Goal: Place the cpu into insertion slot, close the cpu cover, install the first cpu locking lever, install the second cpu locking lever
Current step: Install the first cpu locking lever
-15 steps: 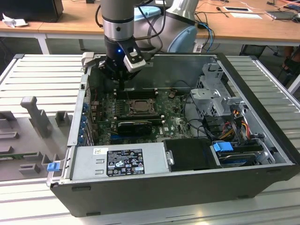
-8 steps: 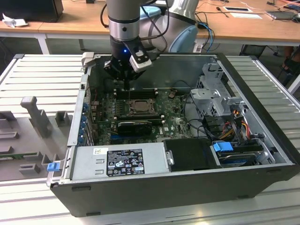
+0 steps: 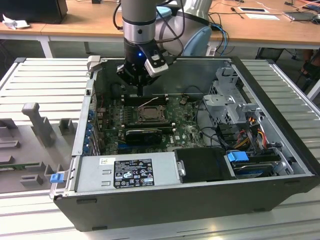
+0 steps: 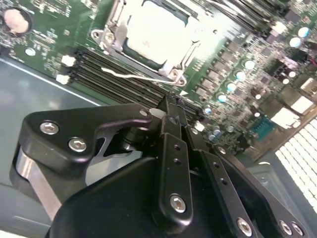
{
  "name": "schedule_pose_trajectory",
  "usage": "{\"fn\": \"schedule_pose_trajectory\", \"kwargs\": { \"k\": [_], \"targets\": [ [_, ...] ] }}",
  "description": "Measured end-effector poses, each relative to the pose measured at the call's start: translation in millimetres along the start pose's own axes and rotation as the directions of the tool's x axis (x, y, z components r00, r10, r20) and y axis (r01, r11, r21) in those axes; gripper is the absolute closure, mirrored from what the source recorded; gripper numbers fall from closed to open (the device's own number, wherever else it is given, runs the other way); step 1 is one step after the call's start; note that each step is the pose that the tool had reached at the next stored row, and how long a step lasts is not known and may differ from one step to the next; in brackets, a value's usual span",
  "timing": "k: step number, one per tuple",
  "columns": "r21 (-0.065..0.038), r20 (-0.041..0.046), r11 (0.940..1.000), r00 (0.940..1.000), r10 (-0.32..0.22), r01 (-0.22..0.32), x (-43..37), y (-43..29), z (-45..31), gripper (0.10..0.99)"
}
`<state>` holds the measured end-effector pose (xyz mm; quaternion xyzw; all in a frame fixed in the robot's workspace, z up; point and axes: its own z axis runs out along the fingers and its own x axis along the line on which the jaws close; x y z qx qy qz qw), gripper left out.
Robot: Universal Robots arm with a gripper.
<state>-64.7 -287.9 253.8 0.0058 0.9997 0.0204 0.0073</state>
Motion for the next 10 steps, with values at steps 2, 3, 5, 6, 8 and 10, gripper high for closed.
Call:
{"fn": "schedule_pose_trajectory", "kwargs": {
  "k": [2, 3, 5, 6, 8, 10],
  "targets": [
    [-0.009, -0.0001, 1.0, 1.0, 0.0, 0.0, -1.6, -0.1, 0.2, 0.98],
    [-0.019, -0.0002, 0.9998, 1.0, 0.0, 0.0, -2.1, 0.0, 0.3, 0.98],
    [-0.033, -0.0002, 0.9995, 1.0, 0.0, 0.0, -3.0, -0.6, 4.4, 0.98],
    [-0.033, -0.0004, 0.9995, 1.0, 0.0, 0.0, -3.0, -0.7, 6.3, 0.98],
    [-0.033, -0.0004, 0.9995, 1.0, 0.0, 0.0, -3.3, -0.9, 10.1, 0.98],
    [-0.033, -0.0004, 0.9995, 1.0, 0.0, 0.0, -4.0, -1.1, 14.2, 0.98]
  ]
}}
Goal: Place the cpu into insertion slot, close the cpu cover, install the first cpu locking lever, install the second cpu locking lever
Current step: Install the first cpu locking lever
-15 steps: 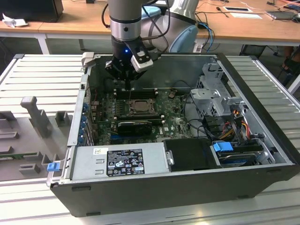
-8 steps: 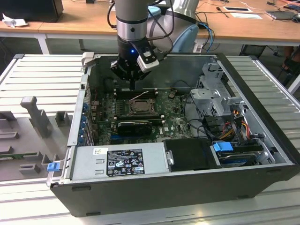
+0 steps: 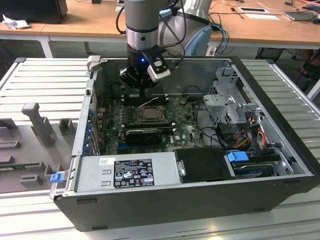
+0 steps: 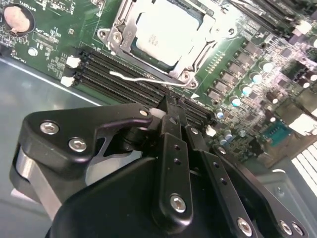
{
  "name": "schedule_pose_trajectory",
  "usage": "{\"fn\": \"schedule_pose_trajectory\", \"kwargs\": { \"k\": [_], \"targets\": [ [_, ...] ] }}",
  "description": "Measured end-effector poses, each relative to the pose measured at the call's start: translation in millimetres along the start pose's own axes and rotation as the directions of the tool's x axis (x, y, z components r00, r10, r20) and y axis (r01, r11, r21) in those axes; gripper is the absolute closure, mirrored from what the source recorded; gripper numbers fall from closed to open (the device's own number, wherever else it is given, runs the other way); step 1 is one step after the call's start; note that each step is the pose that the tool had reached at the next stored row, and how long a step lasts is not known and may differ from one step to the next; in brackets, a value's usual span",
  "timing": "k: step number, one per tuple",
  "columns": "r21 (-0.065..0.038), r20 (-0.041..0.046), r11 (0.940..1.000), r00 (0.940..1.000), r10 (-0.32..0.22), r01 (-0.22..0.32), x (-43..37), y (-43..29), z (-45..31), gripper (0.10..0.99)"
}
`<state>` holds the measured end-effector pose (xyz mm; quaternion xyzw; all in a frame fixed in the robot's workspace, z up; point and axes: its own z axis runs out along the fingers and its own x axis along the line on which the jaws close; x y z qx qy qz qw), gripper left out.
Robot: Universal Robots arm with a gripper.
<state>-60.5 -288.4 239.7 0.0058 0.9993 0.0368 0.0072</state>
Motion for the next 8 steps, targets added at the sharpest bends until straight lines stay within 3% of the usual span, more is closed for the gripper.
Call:
{"fn": "schedule_pose_trajectory", "kwargs": {
  "k": [1, 8],
  "targets": [
    [0.0, 0.0001, 1.0, 1.0, 0.0, 0.0, -2.5, -0.2, 3.9, 0.98],
    [-0.006, -0.0001, 1.0, 1.0, 0.0, 0.0, -11.5, -0.5, 10.9, 0.98]
  ]
}}
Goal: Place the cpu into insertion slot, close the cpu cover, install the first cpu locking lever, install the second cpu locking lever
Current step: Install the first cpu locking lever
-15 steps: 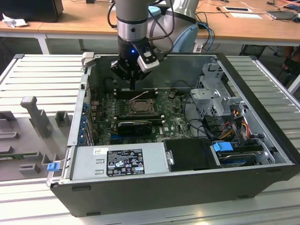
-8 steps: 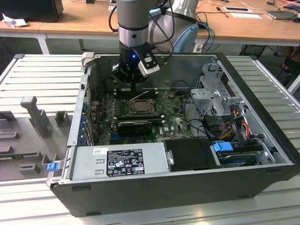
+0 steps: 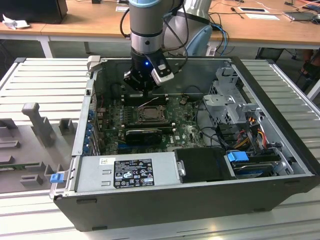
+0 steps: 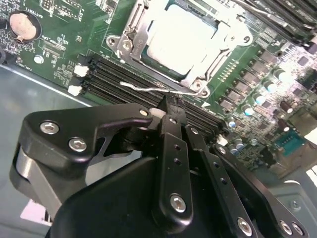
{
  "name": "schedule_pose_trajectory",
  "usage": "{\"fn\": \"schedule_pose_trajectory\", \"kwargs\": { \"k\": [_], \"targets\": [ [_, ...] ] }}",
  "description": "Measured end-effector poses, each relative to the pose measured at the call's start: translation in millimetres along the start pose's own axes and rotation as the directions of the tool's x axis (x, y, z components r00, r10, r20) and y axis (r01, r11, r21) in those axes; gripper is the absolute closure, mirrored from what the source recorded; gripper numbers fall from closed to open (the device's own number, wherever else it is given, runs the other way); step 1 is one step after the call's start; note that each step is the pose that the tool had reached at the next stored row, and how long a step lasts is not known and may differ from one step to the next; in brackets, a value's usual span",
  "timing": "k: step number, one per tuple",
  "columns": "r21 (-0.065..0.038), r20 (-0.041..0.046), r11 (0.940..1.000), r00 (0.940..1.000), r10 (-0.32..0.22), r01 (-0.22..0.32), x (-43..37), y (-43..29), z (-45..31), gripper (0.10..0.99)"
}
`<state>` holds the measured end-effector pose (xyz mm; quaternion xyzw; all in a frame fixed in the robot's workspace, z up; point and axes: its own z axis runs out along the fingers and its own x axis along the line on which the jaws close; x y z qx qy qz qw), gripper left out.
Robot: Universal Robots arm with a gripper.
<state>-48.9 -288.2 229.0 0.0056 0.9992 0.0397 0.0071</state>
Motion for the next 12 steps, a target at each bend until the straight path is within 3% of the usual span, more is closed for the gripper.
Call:
{"fn": "schedule_pose_trajectory", "kwargs": {
  "k": [3, 8, 12],
  "targets": [
    [0.0, -0.0003, 1.0, 1.0, -0.004, 0.004, -2.2, -0.2, 4.4, 0.98],
    [0.0, -0.0003, 1.0, 1.0, -0.004, 0.004, -11.9, 1.3, 6.2, 0.98],
    [-0.001, -0.0015, 0.9998, 0.9998, -0.019, 0.019, -15.0, 1.8, 8.4, 0.98]
  ]
}}
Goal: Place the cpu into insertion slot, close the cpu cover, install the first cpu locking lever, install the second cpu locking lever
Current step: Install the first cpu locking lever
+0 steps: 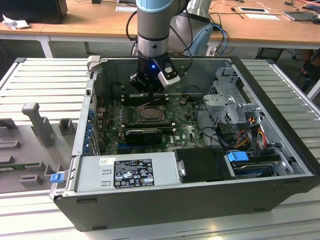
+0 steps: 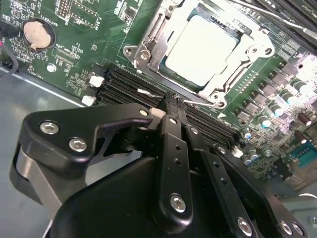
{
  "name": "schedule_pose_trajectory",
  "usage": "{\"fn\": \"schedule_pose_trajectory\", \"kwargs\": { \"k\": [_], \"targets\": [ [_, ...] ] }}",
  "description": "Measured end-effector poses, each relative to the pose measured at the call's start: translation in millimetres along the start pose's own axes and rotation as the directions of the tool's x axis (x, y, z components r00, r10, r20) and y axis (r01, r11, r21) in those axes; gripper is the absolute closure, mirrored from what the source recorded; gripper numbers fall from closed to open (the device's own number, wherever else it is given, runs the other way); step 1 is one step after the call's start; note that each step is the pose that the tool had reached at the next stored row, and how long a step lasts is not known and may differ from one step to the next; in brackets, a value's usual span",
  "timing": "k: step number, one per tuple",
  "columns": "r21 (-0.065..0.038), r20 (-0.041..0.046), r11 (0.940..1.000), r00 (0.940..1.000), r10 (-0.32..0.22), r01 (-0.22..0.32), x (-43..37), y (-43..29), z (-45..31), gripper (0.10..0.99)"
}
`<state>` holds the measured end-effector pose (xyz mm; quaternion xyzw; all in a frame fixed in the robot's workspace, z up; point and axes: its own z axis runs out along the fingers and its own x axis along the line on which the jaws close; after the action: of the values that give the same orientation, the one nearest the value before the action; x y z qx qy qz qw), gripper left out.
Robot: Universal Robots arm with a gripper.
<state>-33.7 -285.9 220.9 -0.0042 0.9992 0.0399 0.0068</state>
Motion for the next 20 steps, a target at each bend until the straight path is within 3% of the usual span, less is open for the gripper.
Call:
{"fn": "schedule_pose_trajectory", "kwargs": {
  "k": [17, 20],
  "targets": [
    [-0.001, -0.0022, 0.9996, 0.9996, -0.029, 0.029, -11.9, -0.4, 5.7, 0.98],
    [-0.001, -0.0023, 0.9996, 0.9996, -0.03, 0.03, -17.2, -0.6, 7.8, 0.98]
  ]
}}
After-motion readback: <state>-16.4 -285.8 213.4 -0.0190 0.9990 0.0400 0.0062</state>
